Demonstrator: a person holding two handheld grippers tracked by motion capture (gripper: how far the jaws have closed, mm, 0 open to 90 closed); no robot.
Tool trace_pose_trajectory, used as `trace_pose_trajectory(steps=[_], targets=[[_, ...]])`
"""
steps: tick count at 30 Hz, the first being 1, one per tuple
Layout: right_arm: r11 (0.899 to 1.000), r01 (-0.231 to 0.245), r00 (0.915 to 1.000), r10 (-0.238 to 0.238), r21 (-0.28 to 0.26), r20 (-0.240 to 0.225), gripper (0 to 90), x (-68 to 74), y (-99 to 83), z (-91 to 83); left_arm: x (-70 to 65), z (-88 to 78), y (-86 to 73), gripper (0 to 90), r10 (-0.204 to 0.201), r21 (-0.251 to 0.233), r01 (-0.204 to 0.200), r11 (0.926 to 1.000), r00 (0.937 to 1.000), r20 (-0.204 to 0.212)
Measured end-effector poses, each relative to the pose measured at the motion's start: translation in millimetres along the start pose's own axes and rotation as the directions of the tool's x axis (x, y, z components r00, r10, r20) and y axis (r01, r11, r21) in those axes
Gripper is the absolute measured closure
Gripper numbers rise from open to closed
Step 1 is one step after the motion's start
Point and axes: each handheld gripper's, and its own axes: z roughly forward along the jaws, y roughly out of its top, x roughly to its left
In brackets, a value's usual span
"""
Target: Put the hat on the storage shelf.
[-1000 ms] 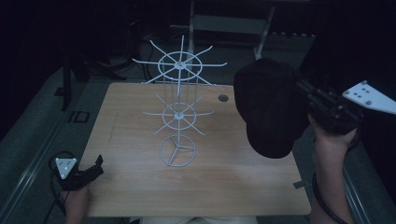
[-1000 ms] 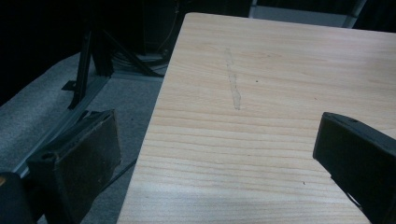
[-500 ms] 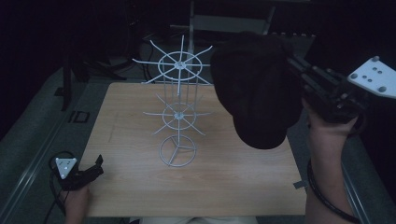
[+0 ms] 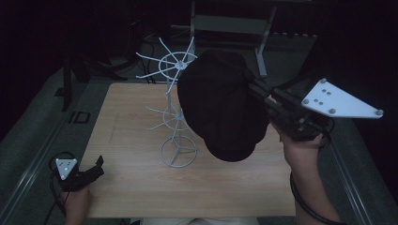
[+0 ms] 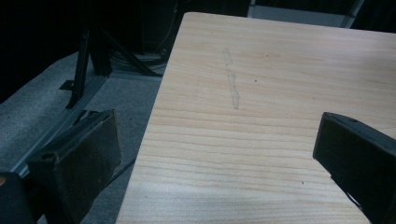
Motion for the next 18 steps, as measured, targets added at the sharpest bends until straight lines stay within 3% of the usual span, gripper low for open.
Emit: trace_pose_trajectory(steps=[9,18], targets=[[0.997,-0.031,0.9957,0.037,0.067,-0.085,83.8,14.0,-33.7,10.7,0.1,-0.1,-0.1,1.5,0.003,-0.003,-0.003,1.0000,1.0000,-0.001],[0.994,-0.061,0.9919,0.071,0.094,-0.105,82.5,21.3,-59.9,18.3,0.3,-0.3,-0.1,1.5,0.001,-0.004,-0.001,1.0000,1.0000,0.001]])
